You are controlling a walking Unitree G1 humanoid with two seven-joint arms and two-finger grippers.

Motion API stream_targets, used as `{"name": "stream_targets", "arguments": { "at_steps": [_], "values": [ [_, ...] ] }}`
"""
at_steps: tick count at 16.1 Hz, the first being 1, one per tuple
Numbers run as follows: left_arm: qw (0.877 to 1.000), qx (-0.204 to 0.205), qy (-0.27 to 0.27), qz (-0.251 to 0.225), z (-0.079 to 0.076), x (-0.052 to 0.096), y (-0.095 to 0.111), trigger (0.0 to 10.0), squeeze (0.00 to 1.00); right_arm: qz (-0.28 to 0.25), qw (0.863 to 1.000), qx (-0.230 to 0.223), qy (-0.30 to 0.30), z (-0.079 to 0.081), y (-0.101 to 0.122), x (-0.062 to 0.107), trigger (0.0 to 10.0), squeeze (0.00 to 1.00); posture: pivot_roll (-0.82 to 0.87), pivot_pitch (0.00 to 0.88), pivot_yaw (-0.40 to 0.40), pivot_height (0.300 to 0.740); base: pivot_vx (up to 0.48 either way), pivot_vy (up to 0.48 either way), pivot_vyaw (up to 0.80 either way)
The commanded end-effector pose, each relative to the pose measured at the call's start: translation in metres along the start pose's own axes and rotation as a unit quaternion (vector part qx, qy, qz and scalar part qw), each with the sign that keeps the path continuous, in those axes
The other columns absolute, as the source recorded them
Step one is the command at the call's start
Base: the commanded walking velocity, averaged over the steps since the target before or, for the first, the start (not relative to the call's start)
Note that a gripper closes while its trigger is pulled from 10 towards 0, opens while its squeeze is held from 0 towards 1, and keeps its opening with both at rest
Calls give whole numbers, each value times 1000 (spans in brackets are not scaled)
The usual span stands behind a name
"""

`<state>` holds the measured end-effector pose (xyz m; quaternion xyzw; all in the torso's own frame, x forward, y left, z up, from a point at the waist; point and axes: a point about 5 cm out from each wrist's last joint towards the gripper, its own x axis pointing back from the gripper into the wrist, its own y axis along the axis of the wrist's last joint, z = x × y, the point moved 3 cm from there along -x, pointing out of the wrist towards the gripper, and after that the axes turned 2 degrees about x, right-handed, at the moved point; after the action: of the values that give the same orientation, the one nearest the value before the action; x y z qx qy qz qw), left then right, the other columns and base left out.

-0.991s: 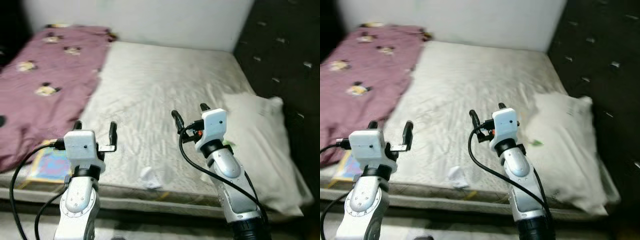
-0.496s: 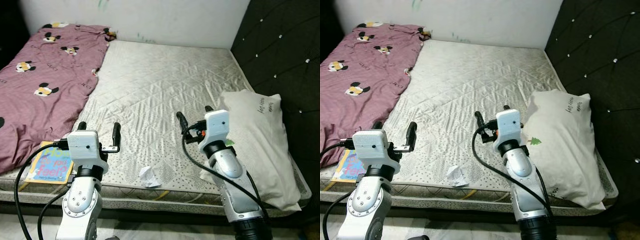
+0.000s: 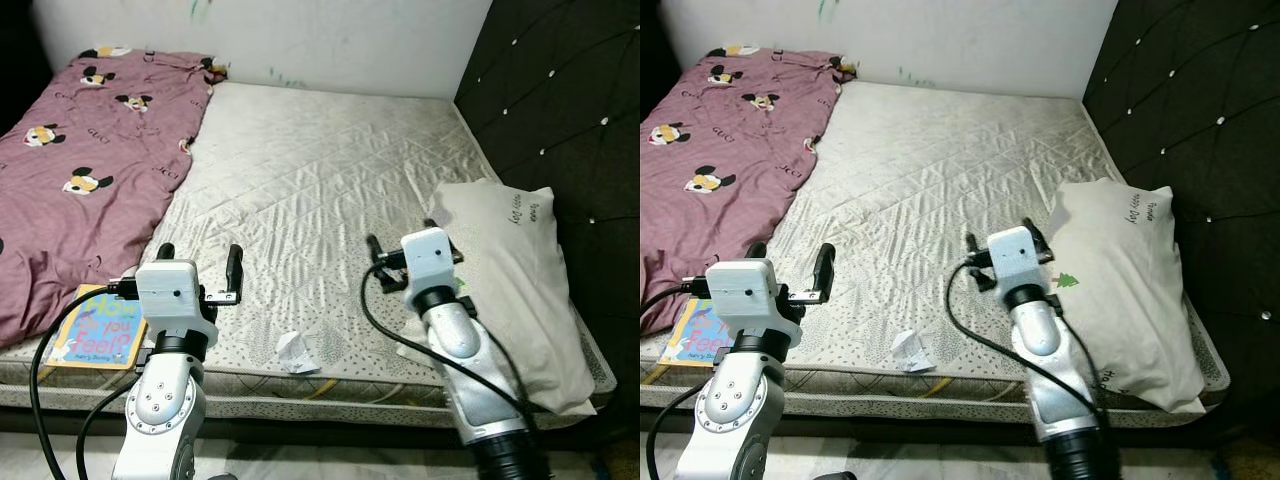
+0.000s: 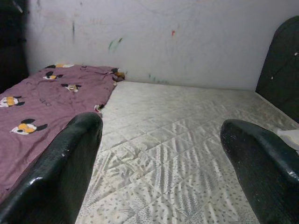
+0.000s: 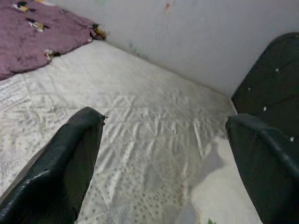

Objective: Clean up the room

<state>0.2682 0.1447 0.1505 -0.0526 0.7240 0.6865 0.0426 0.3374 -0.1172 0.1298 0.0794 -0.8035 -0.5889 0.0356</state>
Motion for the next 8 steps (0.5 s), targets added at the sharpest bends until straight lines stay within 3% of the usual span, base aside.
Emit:
{"name": "stream_targets", "arguments": {
  "at_steps": [1,6,8],
  "values": [
    [1000,-1,-5,2,-3,-1,0,10000,0,-6,1000,-15,10,2,3,-1,10000,0,61,61,-106,740,0,0,0],
    [1000,2,-7,6,-4,0,-2,10000,0,-15,999,-32,18,6,5,0,10000,0,62,56,-109,740,0,0,800],
    [1000,3,-8,7,-4,1,-2,10000,0,-13,999,-36,18,6,4,0,10000,0,62,56,-109,740,0,0,234]
  ]
}}
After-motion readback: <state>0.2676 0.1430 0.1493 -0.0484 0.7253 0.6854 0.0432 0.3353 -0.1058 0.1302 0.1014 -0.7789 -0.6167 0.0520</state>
